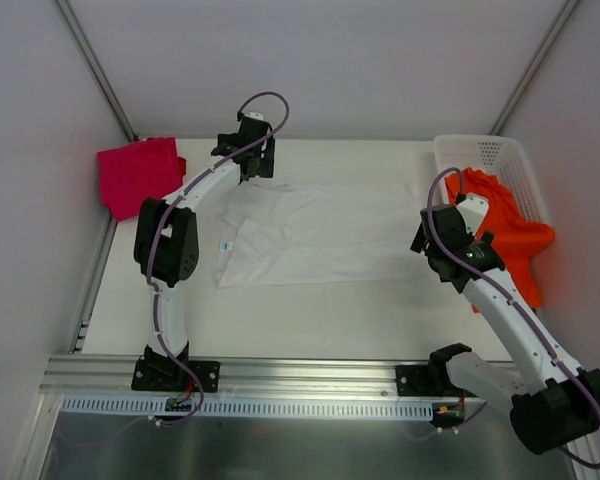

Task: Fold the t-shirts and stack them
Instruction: Fold the tshirt

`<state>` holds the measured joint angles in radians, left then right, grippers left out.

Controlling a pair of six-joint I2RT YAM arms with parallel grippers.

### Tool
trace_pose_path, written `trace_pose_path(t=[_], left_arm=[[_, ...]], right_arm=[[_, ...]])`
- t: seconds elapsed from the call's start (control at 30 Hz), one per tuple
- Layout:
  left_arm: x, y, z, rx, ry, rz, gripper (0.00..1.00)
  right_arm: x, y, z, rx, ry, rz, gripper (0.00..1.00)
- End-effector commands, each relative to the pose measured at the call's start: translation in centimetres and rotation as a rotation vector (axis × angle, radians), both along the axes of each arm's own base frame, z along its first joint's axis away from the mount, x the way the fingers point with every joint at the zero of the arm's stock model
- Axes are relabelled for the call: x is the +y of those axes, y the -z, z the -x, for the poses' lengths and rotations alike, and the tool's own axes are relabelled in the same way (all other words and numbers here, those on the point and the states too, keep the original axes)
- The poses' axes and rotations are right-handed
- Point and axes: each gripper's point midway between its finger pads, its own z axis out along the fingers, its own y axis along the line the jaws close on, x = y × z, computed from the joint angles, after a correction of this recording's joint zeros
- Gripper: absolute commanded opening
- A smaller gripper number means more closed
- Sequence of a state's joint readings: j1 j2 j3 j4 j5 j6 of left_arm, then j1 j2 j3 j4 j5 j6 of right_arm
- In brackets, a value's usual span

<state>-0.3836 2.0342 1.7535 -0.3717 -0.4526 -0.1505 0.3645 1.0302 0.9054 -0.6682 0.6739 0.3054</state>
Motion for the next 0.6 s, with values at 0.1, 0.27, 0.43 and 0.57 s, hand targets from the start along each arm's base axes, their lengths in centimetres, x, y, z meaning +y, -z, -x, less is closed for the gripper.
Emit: trace_pose_path(t=[0.1,0.27,0.43,0.57], left_arm=[[-3.9,4.2,-0.5,0.122,0.147,0.154,0.99],[-4.4,5.4,-1.2,0.137,0.114,0.219,0.99],[-4.2,5.2,-2.2,0.117,0.090,0.231,0.99],[-3.6,5.1,-2.8,0.104,0.061,0.256,0.99]], right_arm=[[-1.5,-0.6,3.7,-0.024,0.005,-0.005,0.99],[-1.7,-0.5,4.7,-0.027,0.002,-0.017,0.99],[-2.0,0.2,5.4,-0.012,0.007,-0.008,1.00],[-2.1,0.5,5.4,-0.004,0.012,-0.001,0.99]])
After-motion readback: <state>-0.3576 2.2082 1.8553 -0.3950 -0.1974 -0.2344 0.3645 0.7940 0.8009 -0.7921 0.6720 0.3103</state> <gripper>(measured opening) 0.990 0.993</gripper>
